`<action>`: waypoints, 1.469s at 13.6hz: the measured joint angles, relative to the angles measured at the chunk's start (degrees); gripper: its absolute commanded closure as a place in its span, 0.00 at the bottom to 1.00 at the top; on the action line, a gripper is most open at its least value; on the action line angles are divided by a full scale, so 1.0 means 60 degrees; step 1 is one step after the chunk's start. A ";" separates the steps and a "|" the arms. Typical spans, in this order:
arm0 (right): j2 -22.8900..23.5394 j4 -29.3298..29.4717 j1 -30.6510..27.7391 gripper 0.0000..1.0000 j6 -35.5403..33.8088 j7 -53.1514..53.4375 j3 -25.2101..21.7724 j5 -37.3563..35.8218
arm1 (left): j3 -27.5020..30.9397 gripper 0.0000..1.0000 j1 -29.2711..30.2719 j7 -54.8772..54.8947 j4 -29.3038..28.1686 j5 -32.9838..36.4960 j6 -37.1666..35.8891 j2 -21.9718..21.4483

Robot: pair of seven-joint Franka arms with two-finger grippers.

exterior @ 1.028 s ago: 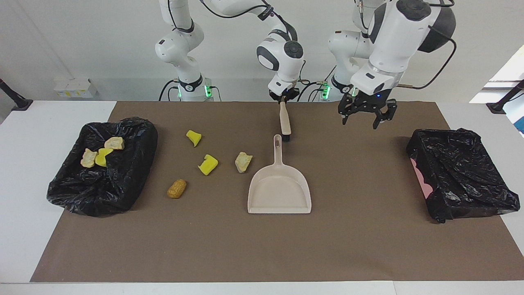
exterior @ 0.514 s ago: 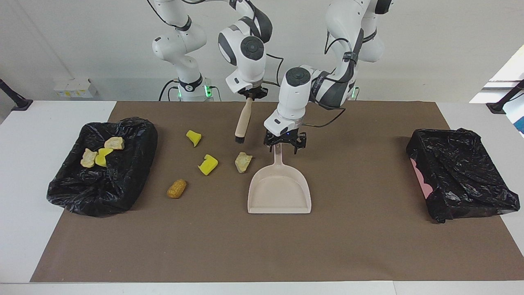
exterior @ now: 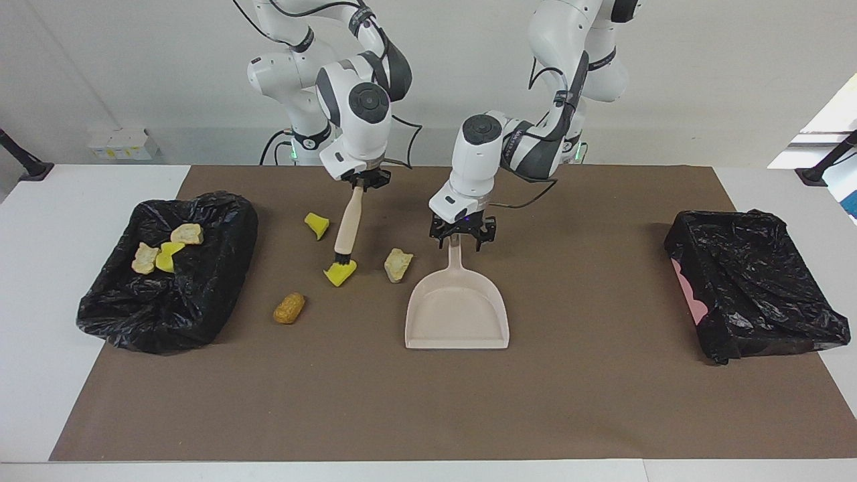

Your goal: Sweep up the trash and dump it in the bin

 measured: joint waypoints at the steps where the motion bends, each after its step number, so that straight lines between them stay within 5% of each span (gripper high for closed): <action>1: 0.0169 0.0184 -0.0404 1.00 0.0056 -0.0561 -0.0002 -0.0382 | -0.0002 0.38 0.0000 -0.0028 -0.0044 -0.0094 0.0005 -0.0001; 4: 0.0802 0.0863 -0.1706 1.00 0.0462 -0.2404 -0.0026 -0.1454 | -0.0009 0.54 -0.0028 -0.0394 -0.0056 -0.0203 0.0037 -0.0023; 6: 0.1215 0.1138 -0.2360 1.00 0.0879 -0.3170 -0.0039 -0.2116 | 0.0029 0.74 -0.0027 -0.0460 -0.0036 -0.0205 0.0055 -0.0040; 10: 0.2102 0.1211 -0.2696 1.00 0.1864 -0.3437 -0.0021 -0.2628 | 0.0150 0.97 0.0006 -0.0013 0.0015 0.0148 0.0025 -0.0097; 15: 0.2341 0.1124 -0.2356 1.00 0.1926 -0.3486 0.0174 -0.2165 | 0.0318 1.00 0.0669 0.2265 0.0265 0.0453 -0.1245 -0.0584; 20: 0.2337 0.1000 -0.1288 1.00 0.1923 -0.2800 0.0199 -0.0877 | 0.0394 1.00 0.1783 0.6537 0.0300 0.0477 -0.3018 -0.1461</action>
